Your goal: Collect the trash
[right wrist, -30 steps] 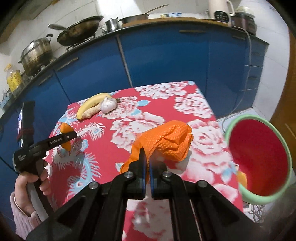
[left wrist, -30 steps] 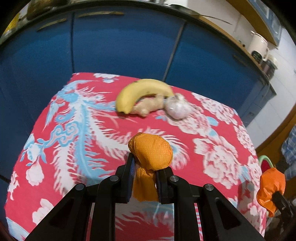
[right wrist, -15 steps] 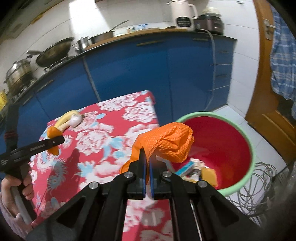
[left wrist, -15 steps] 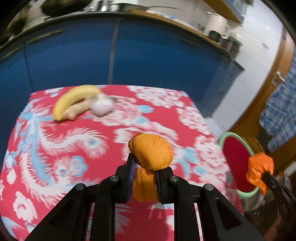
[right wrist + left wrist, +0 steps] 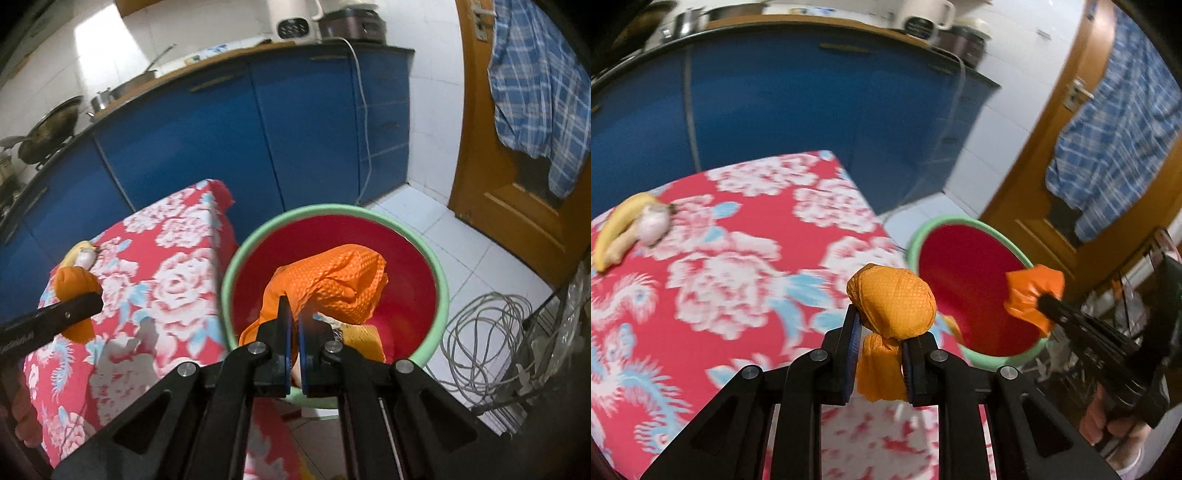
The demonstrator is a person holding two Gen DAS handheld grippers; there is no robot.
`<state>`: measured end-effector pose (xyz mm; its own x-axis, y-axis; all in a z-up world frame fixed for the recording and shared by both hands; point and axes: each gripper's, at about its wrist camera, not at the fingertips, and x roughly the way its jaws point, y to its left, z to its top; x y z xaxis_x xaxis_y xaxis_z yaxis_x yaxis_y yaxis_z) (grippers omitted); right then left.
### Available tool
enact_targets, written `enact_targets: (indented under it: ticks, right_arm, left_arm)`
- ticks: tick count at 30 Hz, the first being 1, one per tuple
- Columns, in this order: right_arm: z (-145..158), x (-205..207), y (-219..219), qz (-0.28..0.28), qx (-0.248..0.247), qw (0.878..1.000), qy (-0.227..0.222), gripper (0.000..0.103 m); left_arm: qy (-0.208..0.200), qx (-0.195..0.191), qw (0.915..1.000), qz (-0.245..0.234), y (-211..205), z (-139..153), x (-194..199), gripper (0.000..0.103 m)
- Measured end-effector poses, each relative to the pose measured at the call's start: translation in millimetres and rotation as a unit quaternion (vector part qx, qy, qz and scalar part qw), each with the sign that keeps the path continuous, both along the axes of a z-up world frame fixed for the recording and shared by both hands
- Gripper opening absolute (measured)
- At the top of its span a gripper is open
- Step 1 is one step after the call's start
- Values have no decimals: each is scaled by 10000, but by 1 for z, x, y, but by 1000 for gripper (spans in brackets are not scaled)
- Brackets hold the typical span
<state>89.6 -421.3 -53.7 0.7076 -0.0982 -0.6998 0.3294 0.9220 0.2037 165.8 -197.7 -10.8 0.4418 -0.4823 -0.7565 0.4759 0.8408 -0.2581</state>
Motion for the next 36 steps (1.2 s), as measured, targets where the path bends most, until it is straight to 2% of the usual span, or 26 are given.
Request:
enact_targets:
  ticks: [6, 8, 11, 18, 19, 23, 24, 32, 36]
  right_arm:
    - [-16, 3, -21, -97, 249, 9995, 179, 10]
    - [-17, 0, -26, -137, 305, 9993, 169, 20]
    - [-16, -6, -33, -181, 326, 9992, 118, 28]
    - [-12, -20, -40, -254, 336, 9991, 5, 33]
    - [-12, -23, -39, -255, 335, 9991, -3, 34]
    - [-10, -28, -36, -231, 297, 9993, -8, 42]
    - [-9, -29, -35, -225, 283, 9993, -15, 45]
    - [5, -37, -17, -80, 257, 9995, -175, 60]
    - [11, -40, -3, -71, 288, 9993, -234, 62]
  left_arm:
    - [95, 23, 9992, -386, -39, -9, -3, 20]
    - [113, 37, 9987, -500, -50, -11, -3, 20]
    - [145, 61, 9976, -679, -68, -17, -3, 20]
    - [174, 231, 9951, -945, -98, -32, -1, 23]
    - [179, 254, 9950, -947, -99, -34, 0, 26]
    - [189, 210, 9957, -879, -99, -35, 1, 49]
    - [174, 206, 9960, -851, -98, -34, 0, 51]
    - [94, 192, 9981, -576, -68, -23, -4, 53]
    - [83, 280, 9990, -340, -46, -17, -7, 53]
